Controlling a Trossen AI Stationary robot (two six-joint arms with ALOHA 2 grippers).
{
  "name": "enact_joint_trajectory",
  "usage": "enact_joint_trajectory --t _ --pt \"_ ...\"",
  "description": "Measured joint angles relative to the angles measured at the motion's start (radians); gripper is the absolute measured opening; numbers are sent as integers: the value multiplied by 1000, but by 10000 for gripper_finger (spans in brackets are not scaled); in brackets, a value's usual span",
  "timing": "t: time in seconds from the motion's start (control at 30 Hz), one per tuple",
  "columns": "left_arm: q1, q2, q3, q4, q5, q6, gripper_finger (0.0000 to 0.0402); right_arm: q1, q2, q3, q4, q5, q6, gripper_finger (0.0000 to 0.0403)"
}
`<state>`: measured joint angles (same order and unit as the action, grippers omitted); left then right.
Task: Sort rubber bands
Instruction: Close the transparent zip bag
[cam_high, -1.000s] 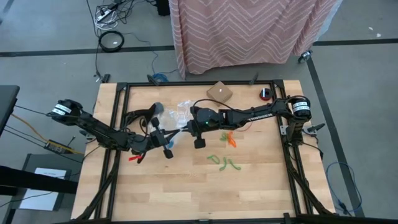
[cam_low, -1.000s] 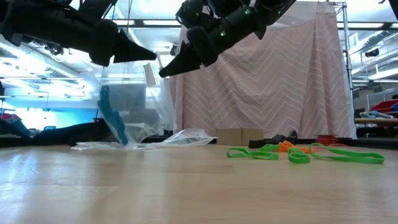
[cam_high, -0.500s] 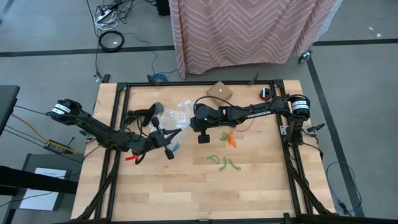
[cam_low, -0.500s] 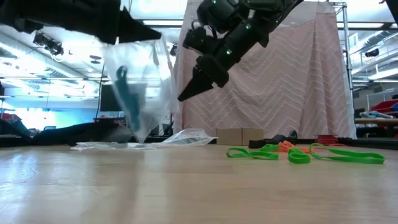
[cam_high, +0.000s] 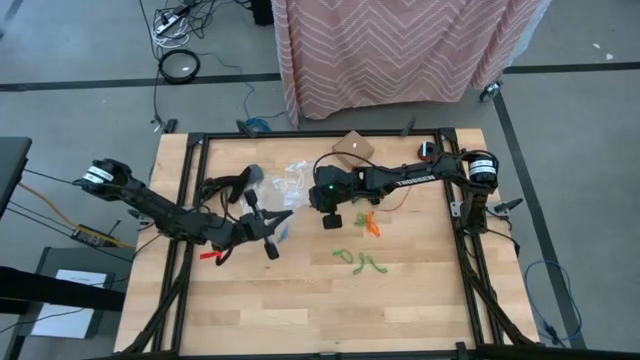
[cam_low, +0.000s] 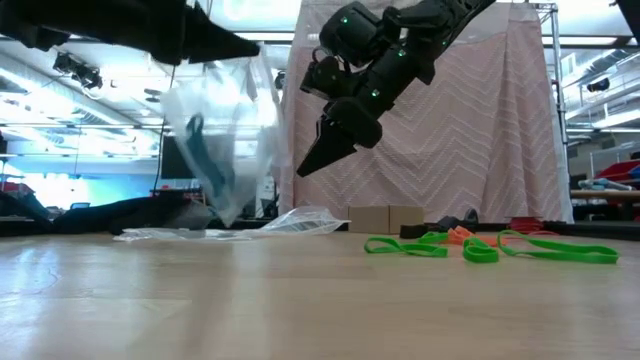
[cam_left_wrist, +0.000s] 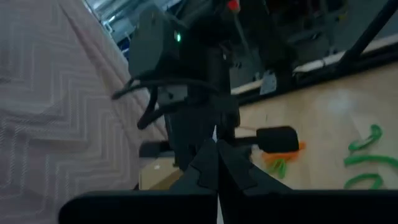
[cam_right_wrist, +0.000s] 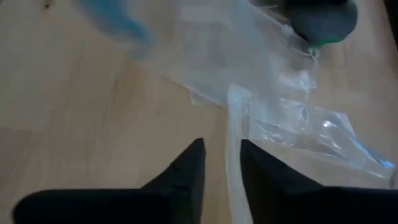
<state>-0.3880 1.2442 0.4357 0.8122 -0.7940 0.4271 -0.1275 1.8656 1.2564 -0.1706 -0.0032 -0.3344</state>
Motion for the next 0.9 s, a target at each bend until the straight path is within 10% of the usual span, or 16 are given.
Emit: enact_joint_trajectory --t 0.5,0.9 --pt "0 -9 -365 715 141 -67 0 -171 -28 1 69 -502 111 131" --pt "1 -9 -397 702 198 -125 0 2 -36 53 202 -248 -57 153"
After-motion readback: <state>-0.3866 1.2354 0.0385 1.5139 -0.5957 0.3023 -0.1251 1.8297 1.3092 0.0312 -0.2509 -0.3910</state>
